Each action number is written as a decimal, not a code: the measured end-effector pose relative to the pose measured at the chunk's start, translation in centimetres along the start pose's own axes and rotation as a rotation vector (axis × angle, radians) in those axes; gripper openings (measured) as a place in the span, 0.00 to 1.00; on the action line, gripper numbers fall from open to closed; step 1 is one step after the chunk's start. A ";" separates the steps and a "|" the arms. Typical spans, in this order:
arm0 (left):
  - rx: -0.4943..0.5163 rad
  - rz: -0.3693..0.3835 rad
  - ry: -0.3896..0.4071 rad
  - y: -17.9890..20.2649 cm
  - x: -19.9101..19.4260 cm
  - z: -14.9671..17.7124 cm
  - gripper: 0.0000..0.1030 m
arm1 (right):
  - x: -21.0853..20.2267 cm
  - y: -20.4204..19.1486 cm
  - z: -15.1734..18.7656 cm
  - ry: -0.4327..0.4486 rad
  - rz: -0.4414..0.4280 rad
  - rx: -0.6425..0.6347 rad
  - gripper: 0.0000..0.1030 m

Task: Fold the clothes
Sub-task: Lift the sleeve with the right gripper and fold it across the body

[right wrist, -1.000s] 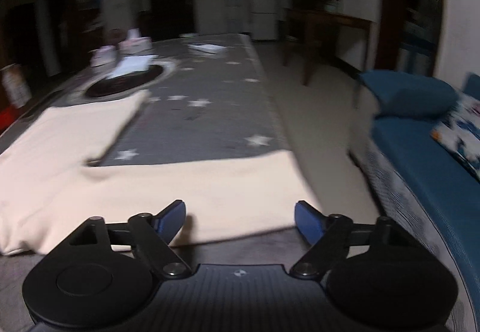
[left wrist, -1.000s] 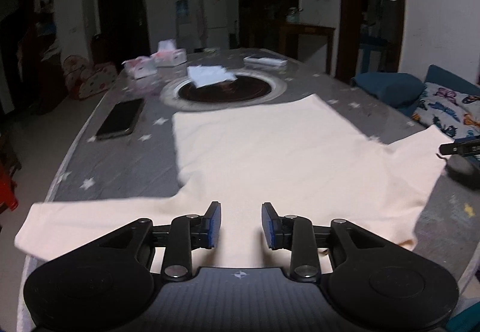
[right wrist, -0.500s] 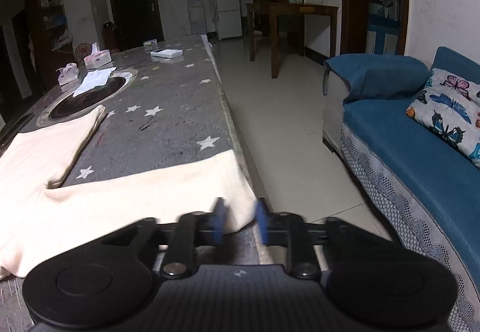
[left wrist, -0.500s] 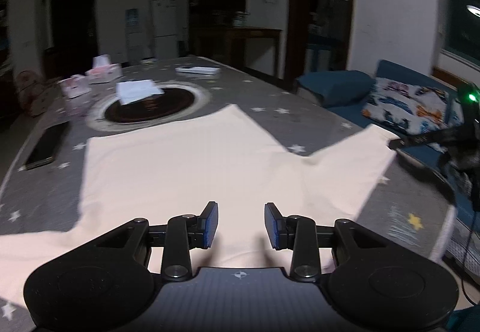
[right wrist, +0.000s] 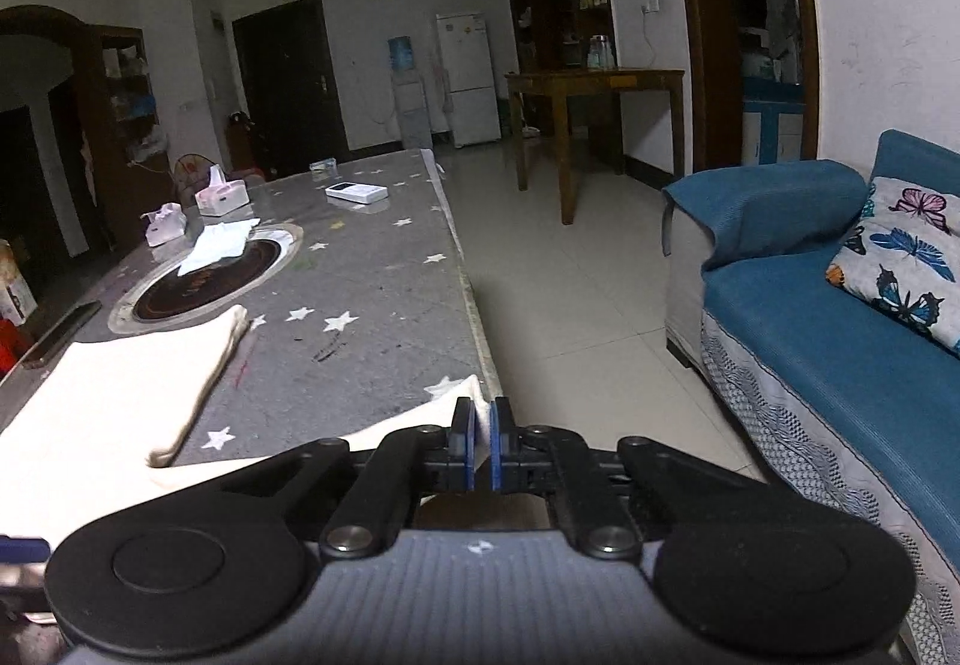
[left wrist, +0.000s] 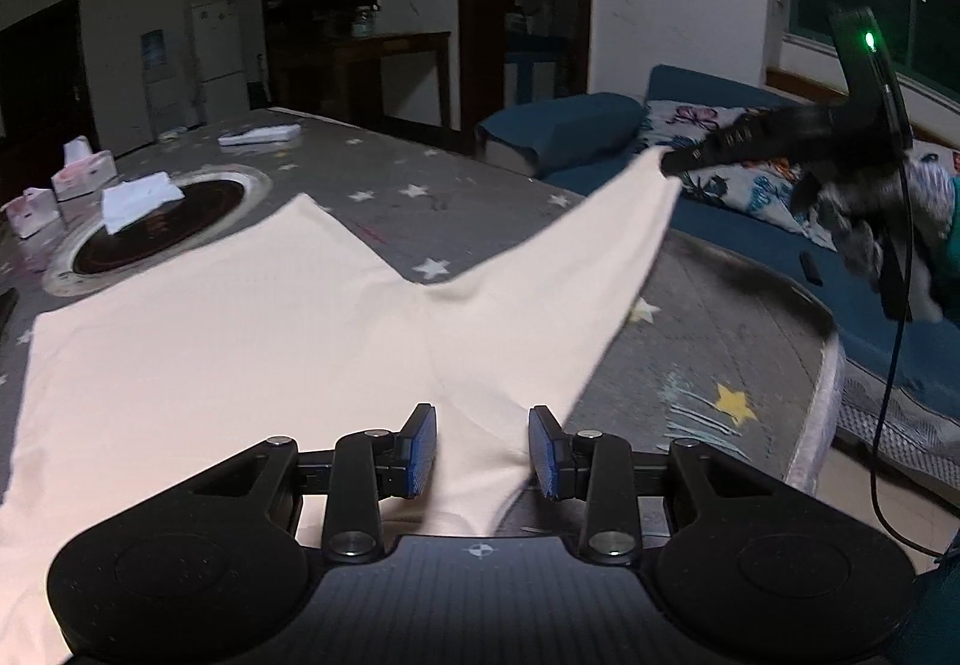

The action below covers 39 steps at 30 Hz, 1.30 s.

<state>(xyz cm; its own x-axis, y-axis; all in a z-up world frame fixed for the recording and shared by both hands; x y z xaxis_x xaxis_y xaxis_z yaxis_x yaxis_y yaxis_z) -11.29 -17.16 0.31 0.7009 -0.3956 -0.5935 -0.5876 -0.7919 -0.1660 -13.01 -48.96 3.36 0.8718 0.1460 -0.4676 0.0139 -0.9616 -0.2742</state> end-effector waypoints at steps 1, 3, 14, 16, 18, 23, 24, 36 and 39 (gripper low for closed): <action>0.004 0.005 -0.003 0.2 0.1 0.1 0.36 | -0.1 -0.1 -0.1 0.003 -0.006 0.002 0.04; 0.009 0.013 -0.007 0.5 0.2 0.3 0.36 | -0.4 -0.4 -0.6 0.013 -0.021 0.001 0.04; -0.122 -0.071 0.045 -4.1 -2.8 0.7 0.41 | -0.3 -8.4 -5.0 0.043 -0.216 -0.141 0.04; -0.156 -0.111 0.055 -5.7 -3.6 1.0 0.41 | -0.1 -10.3 -5.8 0.044 -0.258 -0.173 0.04; -0.193 -0.157 0.063 -7.3 -4.5 1.5 0.42 | 0.2 -12.1 -6.5 0.044 -0.299 -0.206 0.04; -0.282 -0.245 0.050 -10.4 -6.2 3.5 0.43 | 2.5 -18.1 -6.2 -0.005 -0.433 -0.284 0.04; -0.300 -0.262 0.047 -11.0 -6.5 4.0 0.43 | 3.0 -19.3 -6.0 -0.018 -0.462 -0.299 0.04; -0.430 -0.368 0.020 -14.7 -8.8 7.5 0.43 | 8.7 -31.0 0.0 -0.213 -0.690 -0.414 0.04; -0.436 -0.367 0.018 -14.6 -8.8 7.7 0.43 | 9.6 -32.3 1.6 -0.266 -0.727 -0.434 0.06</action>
Point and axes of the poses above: each gripper's, at about its wrist camera, not at the fingertips, and x roughly the way its jaws point, y to its right, z to its underside, the point moved 2 cm from there along x, roughly the way its jaws point, and after that the axes turned 15 degrees about -z, right-handed, at the moved point
